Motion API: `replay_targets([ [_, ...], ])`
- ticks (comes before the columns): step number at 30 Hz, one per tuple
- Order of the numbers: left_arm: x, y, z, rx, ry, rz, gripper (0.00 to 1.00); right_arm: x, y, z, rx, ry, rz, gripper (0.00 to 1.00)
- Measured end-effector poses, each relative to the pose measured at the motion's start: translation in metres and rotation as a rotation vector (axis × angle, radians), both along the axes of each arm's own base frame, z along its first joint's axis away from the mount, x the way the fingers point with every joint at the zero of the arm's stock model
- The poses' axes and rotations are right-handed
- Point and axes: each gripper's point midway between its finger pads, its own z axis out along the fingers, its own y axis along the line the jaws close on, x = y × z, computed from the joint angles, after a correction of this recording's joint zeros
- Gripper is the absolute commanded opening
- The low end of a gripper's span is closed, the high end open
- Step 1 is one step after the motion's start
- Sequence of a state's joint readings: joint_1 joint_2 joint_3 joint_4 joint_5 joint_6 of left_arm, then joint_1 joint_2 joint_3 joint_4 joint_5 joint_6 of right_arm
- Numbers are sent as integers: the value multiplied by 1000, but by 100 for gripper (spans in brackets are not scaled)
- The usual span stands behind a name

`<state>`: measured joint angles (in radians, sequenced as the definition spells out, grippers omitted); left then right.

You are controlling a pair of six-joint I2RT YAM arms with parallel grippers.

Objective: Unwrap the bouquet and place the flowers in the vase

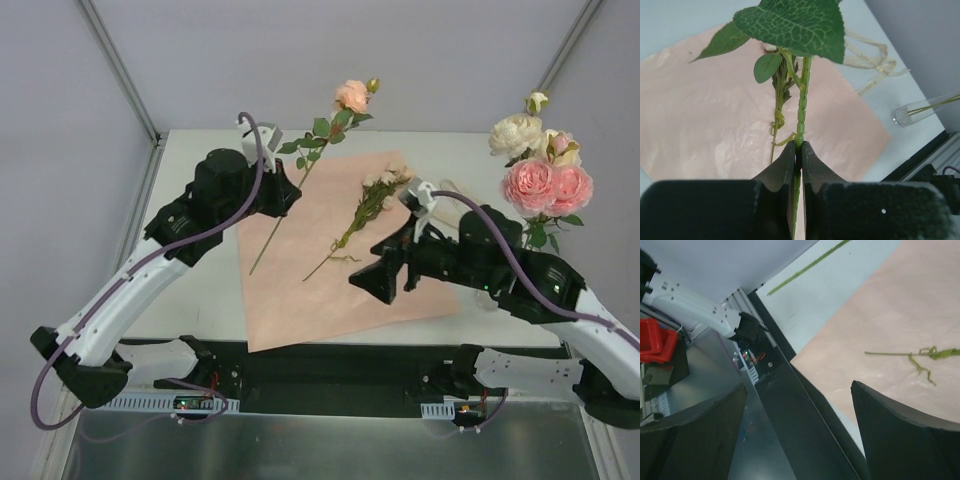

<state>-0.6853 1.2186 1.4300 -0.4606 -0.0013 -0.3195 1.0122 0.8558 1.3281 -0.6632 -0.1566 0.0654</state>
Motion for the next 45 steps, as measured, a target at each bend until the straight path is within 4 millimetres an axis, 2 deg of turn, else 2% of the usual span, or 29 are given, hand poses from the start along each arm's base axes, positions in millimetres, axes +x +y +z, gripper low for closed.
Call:
replay_targets([
  [4,-29,19,26,-93,-103,-18,0,24,39,21,-26,-36,-79,90],
  [10,-67,47,49,-217,-252,-31,0,65,81,31,13,15,-239,90],
  [13,-80,53,53,-255,-295,-52,0,81,98,42,63,41,-302,83],
  [15,-86,56,53,-270,-311,-64,0,90,108,51,106,50,-340,74],
  [16,-88,56,53,-275,-315,-72,0,94,111,55,122,52,-354,70],
  [17,-90,56,52,-278,-317,-76,0,97,113,58,143,56,-369,60],
  [20,-96,57,48,-285,-321,-93,0,104,118,69,204,64,-406,52],
  [26,-105,57,46,-296,-326,-123,0,113,129,84,287,68,-432,51],
  [31,-110,57,49,-307,-335,-144,0,118,138,80,293,78,-437,51],
  [34,-113,54,50,-312,-335,-167,0,120,141,78,291,79,-443,45],
  [40,-117,49,47,-313,-326,-203,0,121,141,80,303,78,-449,20],
  [43,-116,47,44,-310,-317,-213,0,119,143,82,305,75,-435,3],
  [45,-116,44,42,-307,-308,-226,1,116,144,85,307,69,-412,1],
])
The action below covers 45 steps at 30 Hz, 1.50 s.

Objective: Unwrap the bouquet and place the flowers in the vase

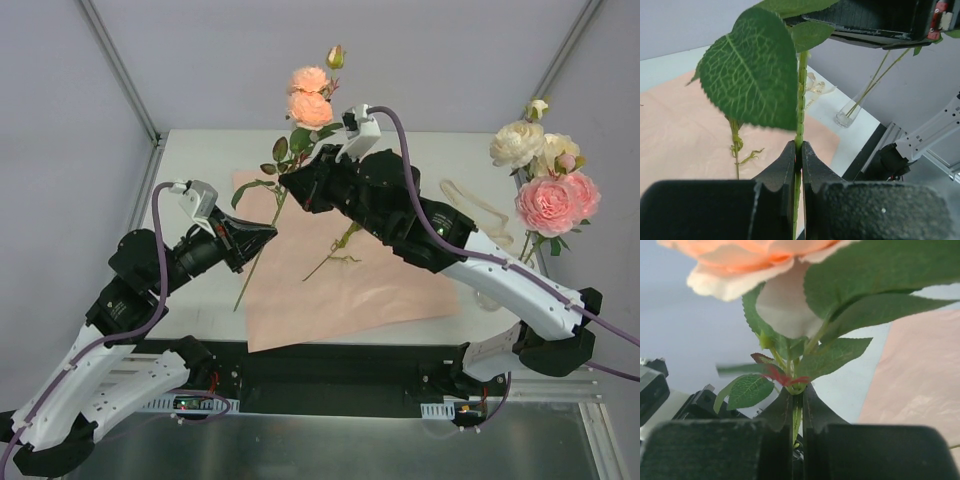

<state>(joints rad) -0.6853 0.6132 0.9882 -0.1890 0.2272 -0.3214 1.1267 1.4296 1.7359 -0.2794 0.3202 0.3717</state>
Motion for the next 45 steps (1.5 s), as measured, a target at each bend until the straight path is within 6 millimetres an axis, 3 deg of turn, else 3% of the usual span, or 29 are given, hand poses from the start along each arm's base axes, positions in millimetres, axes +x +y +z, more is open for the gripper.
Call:
replay_targets([
  [1,0,-1,0,1,1,-3,8,-2,0,2,-4,-8,9,1],
  [4,-2,-4,3,-7,-7,-25,47,-9,1,10,-24,-52,42,1],
  [6,-4,-5,4,-10,-12,-39,55,-16,1,14,-45,-90,70,1],
  [7,-6,-6,4,-10,-10,-50,64,-21,0,16,-56,-111,87,1],
  [11,-12,-7,5,-12,-16,-79,79,-46,-11,31,-90,-202,157,1],
  [14,-17,-9,8,-19,-28,-107,83,-62,-32,49,-94,-275,188,1],
  [17,-21,-9,9,-21,-36,-124,85,-76,-67,74,-74,-344,191,1],
  [23,-24,-10,9,-19,-37,-140,86,-117,-167,120,-5,-488,217,1],
  [29,-23,-12,6,-13,-28,-147,86,-138,-278,114,14,-532,116,0],
  [32,-22,-16,2,-4,-14,-160,86,-145,-317,104,1,-526,80,1],
  [38,-16,-22,-5,12,16,-166,85,-146,-337,73,-111,-491,18,1],
  [42,-13,-25,-9,19,35,-169,84,-144,-328,50,-146,-481,15,1],
  [45,-11,-30,-13,23,53,-179,84,-143,-312,54,-147,-484,54,1],
])
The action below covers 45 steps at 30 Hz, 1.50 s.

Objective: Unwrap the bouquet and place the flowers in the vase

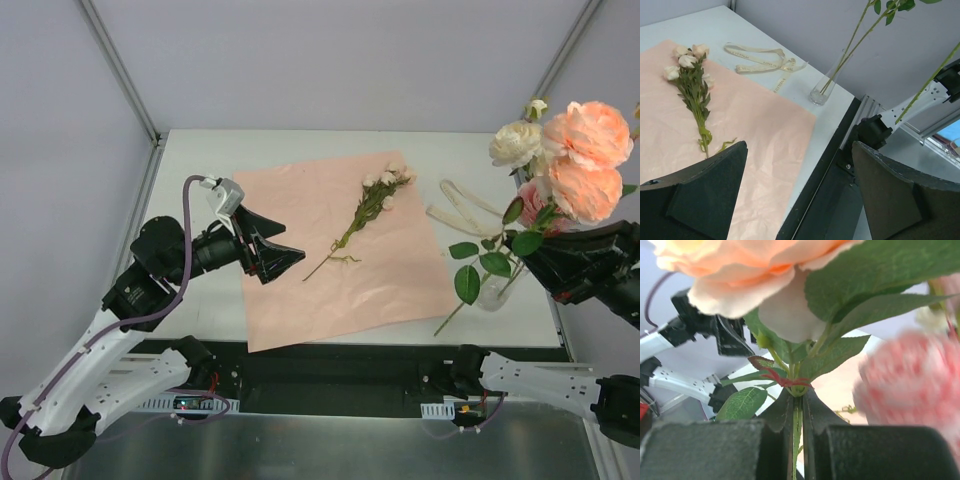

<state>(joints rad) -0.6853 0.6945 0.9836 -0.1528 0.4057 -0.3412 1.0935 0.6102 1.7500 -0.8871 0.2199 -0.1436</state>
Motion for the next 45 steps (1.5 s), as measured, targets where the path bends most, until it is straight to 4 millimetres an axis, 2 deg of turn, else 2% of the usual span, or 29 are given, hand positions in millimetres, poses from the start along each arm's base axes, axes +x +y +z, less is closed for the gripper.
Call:
replay_targets([
  [4,2,-4,-5,7,26,-7,84,17,41,37,26,-28,20,1],
  [7,2,-4,-4,4,28,-7,84,45,80,52,-3,-44,-17,1],
  [10,-1,-2,-2,-5,20,-7,84,76,108,71,-33,-76,-95,1],
  [13,-3,0,-1,-14,11,-8,84,103,122,88,-48,-134,-197,1],
  [15,-4,1,-2,-17,8,-8,85,118,121,97,-62,-177,-280,1],
  [17,-5,1,-3,-17,10,-8,84,129,113,114,-68,-238,-368,0],
  [21,-5,1,-5,-15,16,-8,84,152,82,164,-32,-342,-578,0],
  [23,-5,1,-5,-16,16,-8,85,165,65,179,-37,-377,-689,0],
  [25,-5,2,-4,-18,15,-8,85,179,49,186,-54,-398,-787,0],
  [29,-8,3,-8,-22,22,-10,85,210,21,180,-136,-401,-942,0],
  [33,-8,2,-14,-17,37,-14,85,224,-3,176,-171,-391,-1031,0],
  [38,-6,0,-17,-10,48,-17,85,217,-41,181,-168,-395,-1136,0],
  [45,-10,-2,-17,-9,49,-43,86,184,-113,161,-218,-327,-1343,1],
])
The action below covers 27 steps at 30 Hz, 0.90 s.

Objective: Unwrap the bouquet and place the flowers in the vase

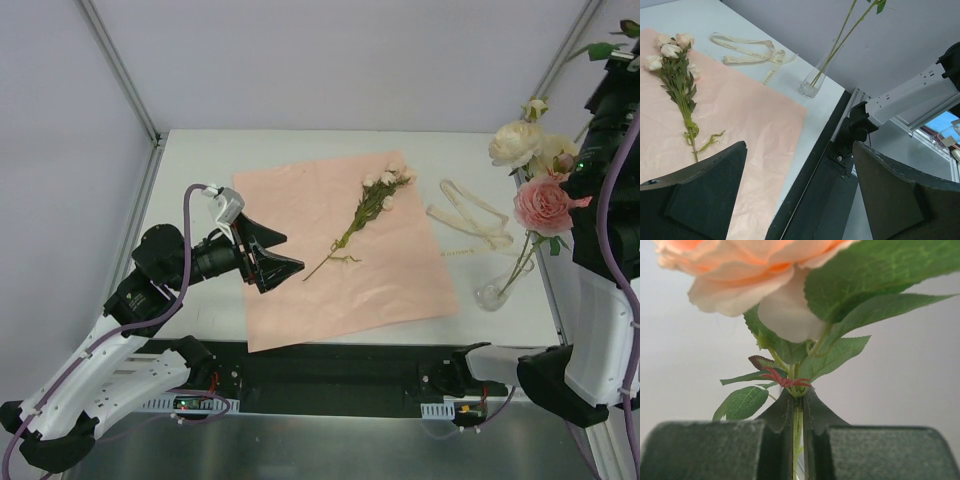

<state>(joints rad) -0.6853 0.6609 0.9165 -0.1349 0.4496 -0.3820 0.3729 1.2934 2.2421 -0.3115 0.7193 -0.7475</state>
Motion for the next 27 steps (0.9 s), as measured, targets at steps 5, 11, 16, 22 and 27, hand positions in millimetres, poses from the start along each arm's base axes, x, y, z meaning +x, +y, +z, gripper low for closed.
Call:
replay_targets([
  [5,-2,-1,-1,2,2,-15,87,-31,-41,-20,28,30,-139,0],
  [11,-2,-2,-1,5,2,-19,95,-56,-64,-48,53,62,-231,0],
  [16,-3,-1,-7,12,4,-23,99,-63,-72,-91,71,136,-264,0],
  [22,-3,-1,-11,24,-8,-26,99,-78,-69,-140,99,188,-230,0],
  [27,-4,-3,-13,32,-18,-43,99,-95,-69,-151,122,156,-209,1],
])
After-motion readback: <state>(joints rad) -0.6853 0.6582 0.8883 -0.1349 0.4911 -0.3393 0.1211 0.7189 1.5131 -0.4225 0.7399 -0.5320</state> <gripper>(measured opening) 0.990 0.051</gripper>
